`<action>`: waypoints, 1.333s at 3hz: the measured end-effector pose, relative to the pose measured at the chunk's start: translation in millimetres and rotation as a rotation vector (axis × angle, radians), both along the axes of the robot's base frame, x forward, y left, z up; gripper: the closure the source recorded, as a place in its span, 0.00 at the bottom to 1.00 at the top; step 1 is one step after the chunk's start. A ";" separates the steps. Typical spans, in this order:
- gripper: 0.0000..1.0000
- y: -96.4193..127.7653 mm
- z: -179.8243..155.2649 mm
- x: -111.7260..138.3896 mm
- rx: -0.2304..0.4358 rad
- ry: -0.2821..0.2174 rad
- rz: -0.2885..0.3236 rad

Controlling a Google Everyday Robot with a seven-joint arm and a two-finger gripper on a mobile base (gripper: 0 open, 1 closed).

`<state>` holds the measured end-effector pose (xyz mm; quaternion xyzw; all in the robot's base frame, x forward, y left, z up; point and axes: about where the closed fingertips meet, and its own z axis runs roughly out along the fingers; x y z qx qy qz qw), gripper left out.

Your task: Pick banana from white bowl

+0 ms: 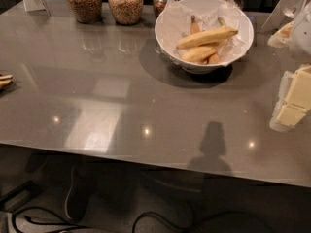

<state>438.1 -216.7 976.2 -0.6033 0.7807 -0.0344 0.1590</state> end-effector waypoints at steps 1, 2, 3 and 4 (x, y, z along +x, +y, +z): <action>0.00 0.0 0.0 0.0 0.000 0.000 0.000; 0.00 5.0 -1.0 17.0 0.053 -0.058 0.015; 0.00 13.5 -0.6 61.6 0.181 -0.179 0.041; 0.00 22.8 1.1 112.1 0.280 -0.283 0.070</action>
Offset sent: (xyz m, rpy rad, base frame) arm 0.0618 0.0165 -0.0054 0.1960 -0.1956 0.0563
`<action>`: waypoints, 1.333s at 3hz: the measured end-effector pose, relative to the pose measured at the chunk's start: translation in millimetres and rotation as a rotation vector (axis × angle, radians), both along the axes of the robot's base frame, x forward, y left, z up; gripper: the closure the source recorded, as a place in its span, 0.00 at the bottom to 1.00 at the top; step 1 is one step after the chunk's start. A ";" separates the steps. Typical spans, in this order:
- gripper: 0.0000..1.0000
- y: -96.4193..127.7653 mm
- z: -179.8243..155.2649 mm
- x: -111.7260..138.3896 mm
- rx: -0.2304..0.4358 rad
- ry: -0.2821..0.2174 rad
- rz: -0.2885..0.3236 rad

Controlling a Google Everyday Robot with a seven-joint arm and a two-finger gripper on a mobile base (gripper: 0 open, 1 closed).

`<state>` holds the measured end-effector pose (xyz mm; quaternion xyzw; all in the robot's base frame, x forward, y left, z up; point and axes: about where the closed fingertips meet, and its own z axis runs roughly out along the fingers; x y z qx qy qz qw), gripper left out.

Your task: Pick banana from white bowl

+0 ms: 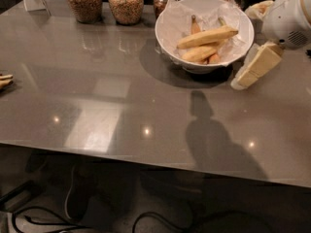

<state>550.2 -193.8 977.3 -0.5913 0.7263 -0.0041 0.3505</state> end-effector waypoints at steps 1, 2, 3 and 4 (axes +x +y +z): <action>0.00 11.4 2.1 47.8 0.045 -0.070 0.042; 0.00 26.3 9.5 103.1 0.065 -0.121 0.078; 0.00 26.3 9.2 103.2 0.065 -0.121 0.078; 0.00 22.1 1.1 119.8 0.059 -0.145 0.084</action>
Offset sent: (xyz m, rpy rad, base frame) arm 0.1642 0.0382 0.0103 0.0702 -0.1624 0.1160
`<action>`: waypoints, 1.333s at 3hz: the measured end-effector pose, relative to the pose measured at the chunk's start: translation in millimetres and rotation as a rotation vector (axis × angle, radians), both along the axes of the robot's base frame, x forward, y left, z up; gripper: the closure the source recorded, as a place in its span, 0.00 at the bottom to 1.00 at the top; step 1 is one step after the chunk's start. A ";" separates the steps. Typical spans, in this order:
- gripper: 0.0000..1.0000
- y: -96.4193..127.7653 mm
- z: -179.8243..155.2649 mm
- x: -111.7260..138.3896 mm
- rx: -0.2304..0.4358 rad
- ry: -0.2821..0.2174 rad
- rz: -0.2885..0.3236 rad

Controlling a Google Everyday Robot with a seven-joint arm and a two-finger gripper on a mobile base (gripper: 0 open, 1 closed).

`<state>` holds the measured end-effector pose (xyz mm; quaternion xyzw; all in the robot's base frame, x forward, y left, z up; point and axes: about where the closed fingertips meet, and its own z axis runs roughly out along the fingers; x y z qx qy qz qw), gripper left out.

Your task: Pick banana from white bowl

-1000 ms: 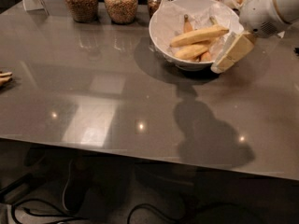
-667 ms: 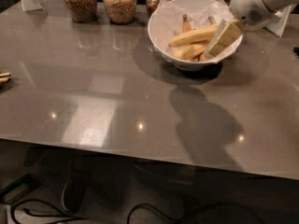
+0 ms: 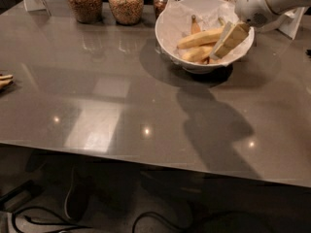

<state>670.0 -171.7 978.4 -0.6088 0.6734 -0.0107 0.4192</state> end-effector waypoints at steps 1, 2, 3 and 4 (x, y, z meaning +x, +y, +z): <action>0.00 -4.5 -9.2 26.3 0.005 -0.023 0.017; 0.19 -8.1 -19.2 50.0 0.007 -0.031 0.028; 0.41 -14.1 -31.0 62.3 0.000 -0.017 0.032; 0.42 -19.5 -43.2 66.1 -0.006 0.011 0.031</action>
Offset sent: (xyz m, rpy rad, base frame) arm 0.0794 -0.0193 -0.0244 0.0085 -0.0496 0.0327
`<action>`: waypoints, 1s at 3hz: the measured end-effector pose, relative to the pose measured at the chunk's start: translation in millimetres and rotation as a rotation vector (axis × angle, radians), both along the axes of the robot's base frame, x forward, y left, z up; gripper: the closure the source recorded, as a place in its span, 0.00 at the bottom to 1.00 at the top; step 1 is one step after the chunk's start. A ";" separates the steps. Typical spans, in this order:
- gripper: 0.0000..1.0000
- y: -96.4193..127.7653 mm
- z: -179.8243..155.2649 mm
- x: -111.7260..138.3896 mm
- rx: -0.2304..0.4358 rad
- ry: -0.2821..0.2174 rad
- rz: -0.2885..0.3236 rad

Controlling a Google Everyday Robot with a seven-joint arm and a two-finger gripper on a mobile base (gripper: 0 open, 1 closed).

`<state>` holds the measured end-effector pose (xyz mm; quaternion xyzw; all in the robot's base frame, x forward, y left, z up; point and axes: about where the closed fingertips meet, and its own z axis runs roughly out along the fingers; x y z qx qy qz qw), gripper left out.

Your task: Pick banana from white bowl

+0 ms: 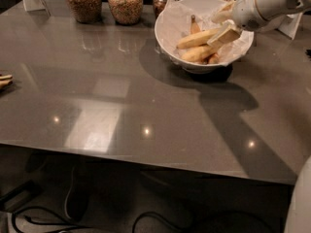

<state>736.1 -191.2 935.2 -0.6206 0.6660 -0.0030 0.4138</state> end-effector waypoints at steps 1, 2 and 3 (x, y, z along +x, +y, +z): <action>0.44 -5.9 -13.8 6.3 -0.008 0.033 -0.005; 0.45 -7.8 -15.6 9.3 -0.005 0.035 -0.011; 0.54 -7.7 -16.1 9.7 -0.004 0.036 -0.010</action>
Offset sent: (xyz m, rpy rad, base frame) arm 0.0101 -0.0151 -0.0109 -0.0133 0.0341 -0.0171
